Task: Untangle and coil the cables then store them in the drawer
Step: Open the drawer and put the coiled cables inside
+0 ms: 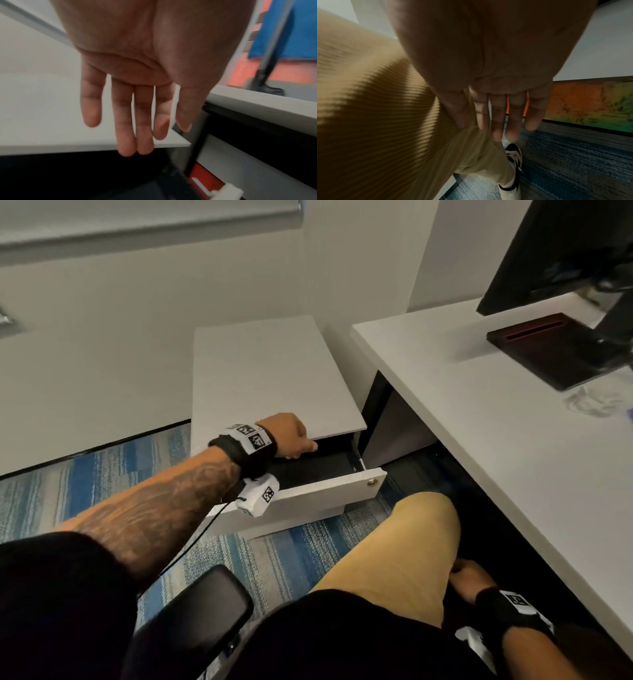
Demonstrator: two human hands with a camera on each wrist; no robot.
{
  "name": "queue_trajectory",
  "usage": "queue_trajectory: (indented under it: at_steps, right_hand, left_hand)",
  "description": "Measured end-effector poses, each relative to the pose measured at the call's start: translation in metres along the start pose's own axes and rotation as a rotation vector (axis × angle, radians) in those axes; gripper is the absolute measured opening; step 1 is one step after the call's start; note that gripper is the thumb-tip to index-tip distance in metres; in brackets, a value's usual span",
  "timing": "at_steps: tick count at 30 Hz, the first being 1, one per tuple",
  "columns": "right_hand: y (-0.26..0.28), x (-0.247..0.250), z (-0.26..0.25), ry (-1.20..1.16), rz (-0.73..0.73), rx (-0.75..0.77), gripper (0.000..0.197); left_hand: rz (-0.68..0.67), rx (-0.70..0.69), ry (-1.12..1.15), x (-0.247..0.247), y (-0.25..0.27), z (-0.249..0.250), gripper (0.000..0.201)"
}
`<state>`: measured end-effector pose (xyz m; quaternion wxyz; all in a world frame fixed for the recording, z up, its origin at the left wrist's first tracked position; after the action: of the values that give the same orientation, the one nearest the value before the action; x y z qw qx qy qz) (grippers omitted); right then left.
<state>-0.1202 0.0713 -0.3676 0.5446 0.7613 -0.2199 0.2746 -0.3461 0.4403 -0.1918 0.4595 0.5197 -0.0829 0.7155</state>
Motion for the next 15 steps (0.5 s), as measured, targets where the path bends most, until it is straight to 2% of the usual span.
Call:
queue_trajectory:
  at_steps: [3,5,8,11,15]
  right_hand:
    - [0.001,0.006,0.013,-0.039,0.020,-0.034,0.030]
    - [0.000,0.009,0.025,-0.072,0.015,-0.054,0.031]
    - [-0.005,0.008,0.048,-0.119,-0.002,-0.076,0.030]
    - [0.004,0.005,0.065,-0.089,-0.020,-0.106,0.028]
    - [0.018,0.011,0.087,-0.113,-0.016,-0.163,0.026]
  left_hand:
    - [-0.205,-0.131,-0.081,-0.054,-0.041,0.082,0.044]
    - [-0.360,-0.157,-0.179,-0.095,-0.059,0.105,0.041]
    - [-0.507,-0.174,-0.272,-0.127,-0.065,0.121,0.032]
    - [-0.578,-0.202,-0.154,-0.146,-0.048,0.140,0.025]
    - [-0.666,-0.281,-0.212,-0.174,-0.019,0.164,0.033]
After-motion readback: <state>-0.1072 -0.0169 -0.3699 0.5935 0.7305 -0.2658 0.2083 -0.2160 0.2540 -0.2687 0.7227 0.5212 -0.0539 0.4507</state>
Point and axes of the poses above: each hand's wrist, its own y-axis away from the middle knuckle, its own x-axis out of the back of the hand, z = x × y, the point moved 9 cm from there along -y, towards the middle knuckle, and after that the axes turned 10 degrees about -x, right-handed, at the moved point
